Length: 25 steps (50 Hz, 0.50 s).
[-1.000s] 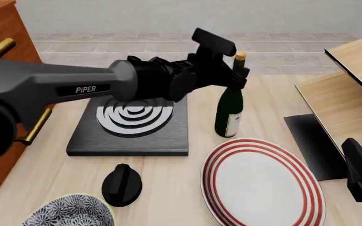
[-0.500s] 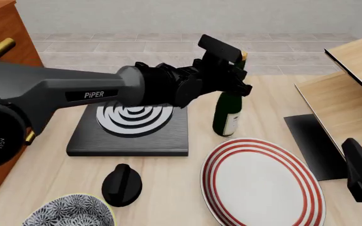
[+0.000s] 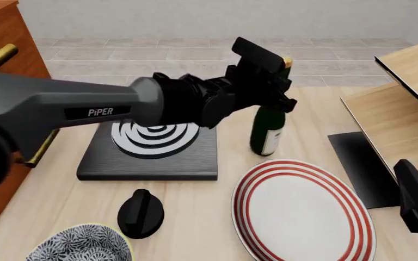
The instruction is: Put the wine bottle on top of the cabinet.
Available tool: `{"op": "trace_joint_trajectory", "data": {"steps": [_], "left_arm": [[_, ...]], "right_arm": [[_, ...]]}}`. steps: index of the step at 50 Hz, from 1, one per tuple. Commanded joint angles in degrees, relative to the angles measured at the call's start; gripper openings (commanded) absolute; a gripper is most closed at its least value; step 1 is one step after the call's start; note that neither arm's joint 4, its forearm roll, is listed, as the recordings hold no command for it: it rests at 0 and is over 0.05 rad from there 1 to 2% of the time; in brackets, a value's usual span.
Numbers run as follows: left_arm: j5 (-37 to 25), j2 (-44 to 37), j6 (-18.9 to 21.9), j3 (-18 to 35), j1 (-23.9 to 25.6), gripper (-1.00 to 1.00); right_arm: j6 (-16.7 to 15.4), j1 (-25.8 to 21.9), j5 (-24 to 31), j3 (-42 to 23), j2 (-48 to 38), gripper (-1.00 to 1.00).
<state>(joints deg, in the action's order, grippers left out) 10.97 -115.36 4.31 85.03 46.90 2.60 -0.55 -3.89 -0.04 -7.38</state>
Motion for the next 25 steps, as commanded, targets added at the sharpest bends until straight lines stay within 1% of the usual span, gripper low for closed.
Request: {"op": "trace_joint_trajectory", "data": {"steps": [1, 15, 23, 24, 25], "left_arm": [[-0.04, 1.91, 0.75, 1.27, 0.61, -1.00], [-3.16, 3.16, 0.54, 5.35, 1.30, -1.00], [-4.21, 3.81, 0.15, 6.54, 1.31, -1.00], [-4.50, 8.21, 0.40, 1.80, 1.57, -1.00], [-4.08, 13.89, 0.32, -4.06, 1.82, -1.00]], "right_arm": [[0.06, 0.02, -0.07, 0.00, -0.12, 1.00], [-0.06, -0.10, -0.08, 0.00, -0.12, 1.00], [-0.08, -0.12, -0.06, 0.00, -0.07, 1.00], [-0.08, -0.12, -0.06, 0.00, -0.07, 1.00], [-0.10, -0.19, -0.07, 0.00, -0.09, 1.00]]}}
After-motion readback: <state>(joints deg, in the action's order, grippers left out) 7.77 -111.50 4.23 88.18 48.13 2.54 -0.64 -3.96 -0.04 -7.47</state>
